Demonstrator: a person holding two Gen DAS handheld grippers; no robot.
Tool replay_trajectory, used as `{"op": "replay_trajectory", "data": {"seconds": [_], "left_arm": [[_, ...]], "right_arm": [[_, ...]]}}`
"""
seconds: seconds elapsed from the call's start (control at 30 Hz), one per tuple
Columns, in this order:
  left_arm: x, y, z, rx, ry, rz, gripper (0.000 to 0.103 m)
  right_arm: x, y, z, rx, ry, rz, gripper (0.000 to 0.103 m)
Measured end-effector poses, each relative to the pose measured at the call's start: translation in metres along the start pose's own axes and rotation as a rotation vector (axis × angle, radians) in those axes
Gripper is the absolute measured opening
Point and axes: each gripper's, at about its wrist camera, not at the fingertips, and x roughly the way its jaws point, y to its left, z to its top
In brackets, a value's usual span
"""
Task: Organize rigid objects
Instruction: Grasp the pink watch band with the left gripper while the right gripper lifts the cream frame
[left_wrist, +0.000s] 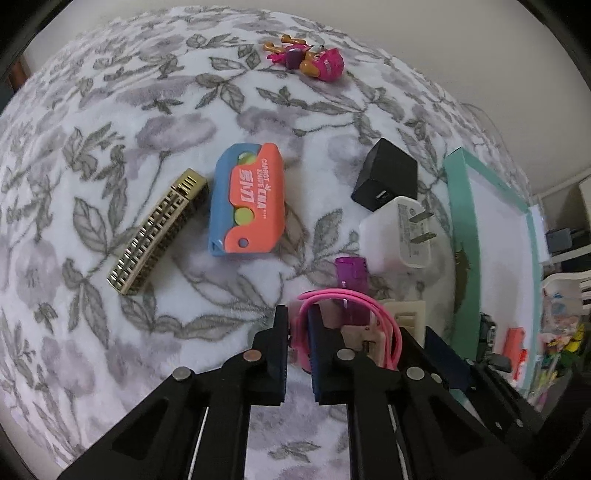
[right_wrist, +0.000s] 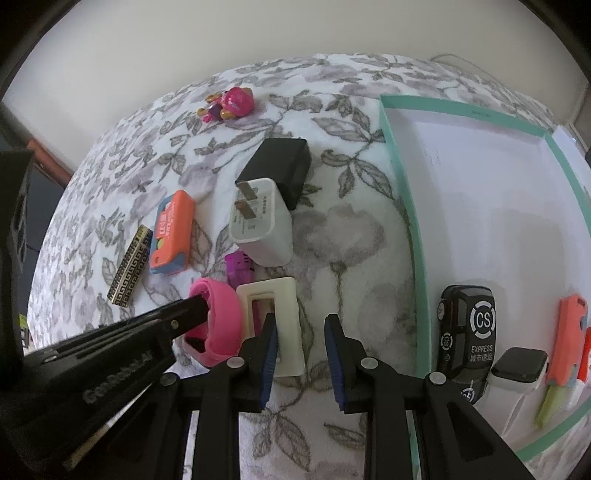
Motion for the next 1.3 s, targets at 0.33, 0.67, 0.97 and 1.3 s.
{"op": "replay_trajectory", "data": {"seconds": [0.33, 0.67, 0.97, 1.3], "left_arm": [[-0.010, 0.004, 0.003, -0.034, -0.006, -0.070, 0.010], [-0.009, 0.024, 0.002, -0.139, 0.040, -0.200, 0.010], [-0.013, 0.028, 0.004, -0.166, 0.035, -0.250, 0.009], [-0.024, 0.038, 0.005, -0.215, 0.026, -0.343, 0.009]], "right_arm": [[0.003, -0.009, -0.001, 0.047, 0.010, 0.030, 0.027], [0.000, -0.024, -0.002, 0.118, 0.009, 0.111, 0.027], [-0.003, -0.034, -0.001, 0.170, 0.002, 0.155, 0.027], [-0.002, -0.031, 0.000, 0.156, 0.006, 0.147, 0.027]]}}
